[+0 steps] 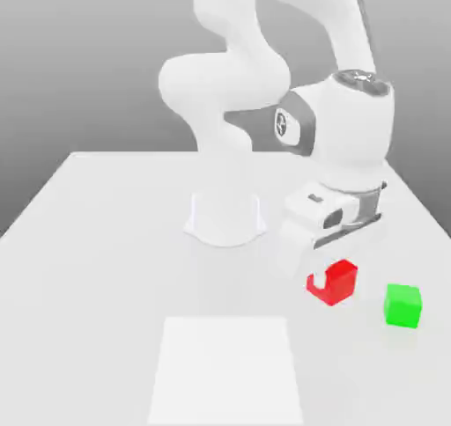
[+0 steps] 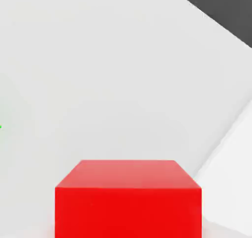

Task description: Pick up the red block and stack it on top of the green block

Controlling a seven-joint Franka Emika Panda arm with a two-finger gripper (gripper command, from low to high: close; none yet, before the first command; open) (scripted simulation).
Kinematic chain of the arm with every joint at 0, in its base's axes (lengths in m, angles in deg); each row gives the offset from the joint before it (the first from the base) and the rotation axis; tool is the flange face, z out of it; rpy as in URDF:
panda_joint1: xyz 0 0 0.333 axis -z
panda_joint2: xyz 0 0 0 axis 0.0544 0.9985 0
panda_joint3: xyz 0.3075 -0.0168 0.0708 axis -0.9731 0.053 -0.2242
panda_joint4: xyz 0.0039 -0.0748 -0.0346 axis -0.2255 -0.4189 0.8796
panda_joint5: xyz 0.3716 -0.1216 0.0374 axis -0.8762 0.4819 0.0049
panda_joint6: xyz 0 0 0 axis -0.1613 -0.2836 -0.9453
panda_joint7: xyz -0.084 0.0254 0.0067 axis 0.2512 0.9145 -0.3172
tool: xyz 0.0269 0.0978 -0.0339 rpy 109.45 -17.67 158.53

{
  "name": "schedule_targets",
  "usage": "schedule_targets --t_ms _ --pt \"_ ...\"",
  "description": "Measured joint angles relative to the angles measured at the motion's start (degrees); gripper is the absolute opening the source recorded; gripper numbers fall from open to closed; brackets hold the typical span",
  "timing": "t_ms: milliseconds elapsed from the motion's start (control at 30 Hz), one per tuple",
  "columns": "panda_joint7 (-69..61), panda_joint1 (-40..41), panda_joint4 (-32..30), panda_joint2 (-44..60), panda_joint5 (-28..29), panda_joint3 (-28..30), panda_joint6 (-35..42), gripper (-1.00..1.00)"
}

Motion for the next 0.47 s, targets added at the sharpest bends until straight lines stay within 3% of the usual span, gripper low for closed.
schedule_targets --t_ms 133,333,367,467 --pt "-3.8 -7.1 3.4 2.5 0.5 -2.7 0.8 -1.0" --pt "1.8 -7.8 4.2 12.0 8.9 -0.1 -7.3 -1.0" --pt "2.7 -8.2 4.3 13.3 10.1 0.5 -8.4 1.0" --pt "2.7 -8.2 4.3 13.3 10.1 0.5 -8.4 1.0"
